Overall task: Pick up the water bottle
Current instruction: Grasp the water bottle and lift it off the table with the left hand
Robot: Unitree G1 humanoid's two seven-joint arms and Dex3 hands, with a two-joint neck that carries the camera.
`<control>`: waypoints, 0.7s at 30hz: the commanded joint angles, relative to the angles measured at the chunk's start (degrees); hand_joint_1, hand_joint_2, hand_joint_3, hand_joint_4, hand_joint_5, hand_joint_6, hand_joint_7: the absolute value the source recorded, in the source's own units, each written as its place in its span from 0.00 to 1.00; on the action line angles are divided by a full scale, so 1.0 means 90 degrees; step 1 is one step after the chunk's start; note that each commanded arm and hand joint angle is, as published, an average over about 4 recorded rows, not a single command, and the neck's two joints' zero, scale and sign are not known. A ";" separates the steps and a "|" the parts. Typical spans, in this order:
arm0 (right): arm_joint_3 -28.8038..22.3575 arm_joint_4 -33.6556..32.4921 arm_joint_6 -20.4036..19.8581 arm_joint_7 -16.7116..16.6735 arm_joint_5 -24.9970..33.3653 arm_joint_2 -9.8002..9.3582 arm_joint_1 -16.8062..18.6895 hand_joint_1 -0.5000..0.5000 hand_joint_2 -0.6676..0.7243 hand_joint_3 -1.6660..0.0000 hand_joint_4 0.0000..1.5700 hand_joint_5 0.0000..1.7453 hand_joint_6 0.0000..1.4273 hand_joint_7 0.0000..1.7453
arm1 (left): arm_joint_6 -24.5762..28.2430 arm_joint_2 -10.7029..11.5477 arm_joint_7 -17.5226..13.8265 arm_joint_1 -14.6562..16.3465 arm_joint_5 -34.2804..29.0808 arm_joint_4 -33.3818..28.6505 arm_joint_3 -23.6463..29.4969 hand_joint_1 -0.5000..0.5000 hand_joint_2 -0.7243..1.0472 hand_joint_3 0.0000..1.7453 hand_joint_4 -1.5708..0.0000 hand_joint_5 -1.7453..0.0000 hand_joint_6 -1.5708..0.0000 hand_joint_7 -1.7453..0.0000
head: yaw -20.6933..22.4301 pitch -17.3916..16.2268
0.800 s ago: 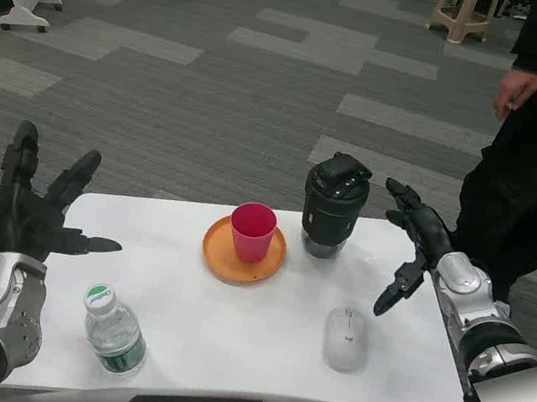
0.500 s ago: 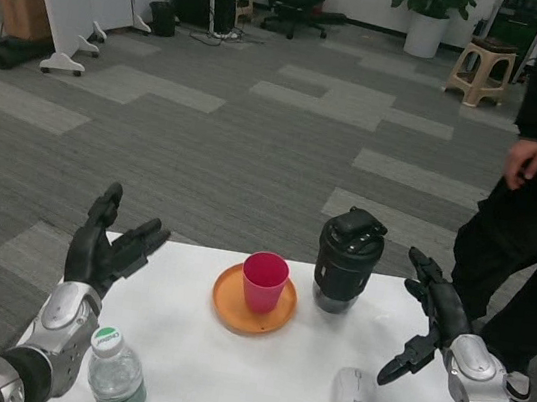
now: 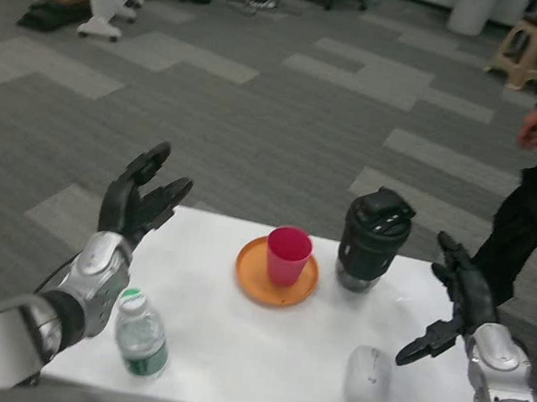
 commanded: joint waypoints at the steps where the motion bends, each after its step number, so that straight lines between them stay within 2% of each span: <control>1: 0.0003 -0.0008 0.0026 -0.0023 0.0048 -0.0038 -0.0041 0.29 0.86 0.90 0.00 0.28 0.00 0.00 | 0.0139 0.0246 -0.0229 -0.0140 0.0015 0.0081 0.0020 1.00 0.95 0.05 0.69 1.00 0.67 1.00 | 0.0390 -0.0305; 4: 0.0025 0.0004 0.0026 -0.0014 0.0050 -0.0038 -0.0046 0.29 0.86 0.90 0.00 0.31 0.00 0.00 | 0.0151 0.0346 -0.0277 -0.0109 0.0015 0.0081 0.0098 1.00 0.95 0.05 0.69 1.00 0.66 1.00 | 0.1050 -0.0821; 5: 0.0044 0.0017 0.0026 0.0001 0.0048 -0.0038 -0.0058 0.29 0.86 0.90 0.00 0.32 0.00 0.00 | 0.0153 0.0387 -0.0285 -0.0082 0.0013 0.0081 0.0154 1.00 0.95 0.05 0.68 1.00 0.65 1.00 | 0.0944 -0.0727; 10: 0.0164 0.0102 0.0026 0.0064 0.0046 -0.0038 -0.0175 0.29 0.86 0.90 0.00 0.33 0.00 0.00 | 0.0156 0.0495 -0.0292 0.0035 0.0005 0.0088 0.0320 1.00 0.95 0.05 0.67 1.00 0.66 1.00 | 0.1269 -0.0870; 13: 0.0208 0.0151 0.0026 0.0064 0.0050 -0.0033 -0.0216 0.29 0.86 0.90 0.02 0.33 0.00 0.00 | 0.0183 0.0539 -0.0336 0.0089 -0.0024 0.0091 0.0350 1.00 0.90 0.05 0.66 1.00 0.67 1.00 | 0.1447 -0.0831; 15: 0.0240 0.0190 0.0026 0.0064 0.0048 -0.0021 -0.0238 0.29 0.86 0.90 0.02 0.33 0.00 0.00 | 0.0258 0.0570 -0.0446 0.0158 -0.0127 0.0098 0.0399 1.00 0.79 0.04 0.45 1.00 0.64 1.00 | 0.1550 -0.0735; 16: 0.0254 0.0207 0.0026 0.0064 0.0046 -0.0016 -0.0246 0.29 0.86 0.90 0.02 0.33 0.00 0.00 | 0.0297 0.0580 -0.0514 0.0202 -0.0193 0.0115 0.0440 1.00 0.71 0.04 0.33 1.00 0.59 1.00 | 0.1578 -0.0701; 17: 0.0274 0.0229 0.0026 0.0064 0.0046 -0.0009 -0.0255 0.29 0.86 0.90 0.02 0.33 0.00 0.00 | 0.0337 0.0590 -0.0600 0.0255 -0.0300 0.0147 0.0482 1.00 0.61 0.04 0.20 1.00 0.48 1.00 | 0.1625 -0.0636; 19: 0.0293 0.0256 0.0026 0.0064 0.0046 -0.0002 -0.0265 0.29 0.86 0.90 0.02 0.33 0.00 0.00 | 0.0358 0.0590 -0.0700 0.0326 -0.0461 0.0220 0.0530 1.00 0.49 0.05 0.13 1.00 0.29 1.00 | 0.1673 -0.0561; 20: 0.0301 0.0263 0.0026 0.0064 0.0046 0.0001 -0.0270 0.29 0.86 0.90 0.02 0.33 0.00 0.00 | 0.0358 0.0587 -0.0727 0.0343 -0.0522 0.0252 0.0530 1.00 0.43 0.05 0.11 1.00 0.22 1.00 | 0.1702 -0.0520; 21: 0.0308 0.0266 0.0026 0.0064 0.0043 0.0001 -0.0273 0.29 0.86 0.90 0.02 0.33 0.00 0.00 | 0.0358 0.0583 -0.0749 0.0370 -0.0556 0.0279 0.0530 1.00 0.40 0.05 0.11 1.00 0.21 1.00 | 0.1709 -0.0509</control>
